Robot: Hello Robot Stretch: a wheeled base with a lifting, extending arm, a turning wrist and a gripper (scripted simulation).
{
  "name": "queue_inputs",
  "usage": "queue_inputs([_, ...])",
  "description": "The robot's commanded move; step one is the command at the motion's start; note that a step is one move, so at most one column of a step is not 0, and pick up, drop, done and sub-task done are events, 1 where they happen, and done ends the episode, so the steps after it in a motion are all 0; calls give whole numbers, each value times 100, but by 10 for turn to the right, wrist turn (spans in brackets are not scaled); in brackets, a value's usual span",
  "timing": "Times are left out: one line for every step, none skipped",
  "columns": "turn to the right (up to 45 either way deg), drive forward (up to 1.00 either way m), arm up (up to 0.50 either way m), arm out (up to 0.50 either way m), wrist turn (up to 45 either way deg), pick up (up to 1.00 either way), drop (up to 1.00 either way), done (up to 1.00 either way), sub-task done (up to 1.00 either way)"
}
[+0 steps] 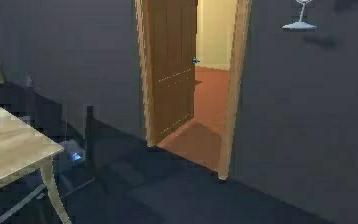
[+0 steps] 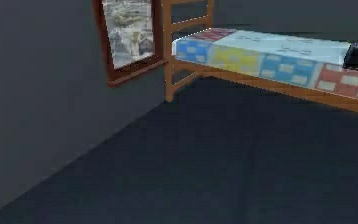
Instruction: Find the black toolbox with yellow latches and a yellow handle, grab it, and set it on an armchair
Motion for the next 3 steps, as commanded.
queue_inputs([0, 100, 0, 0, 0, 0, 0, 0, 0])
queue_inputs([-30, 0, 0, 0, 0, 0, 0, 0, 0])
queue_inputs([0, 70, 0, 0, 0, 0, 0, 0, 0])
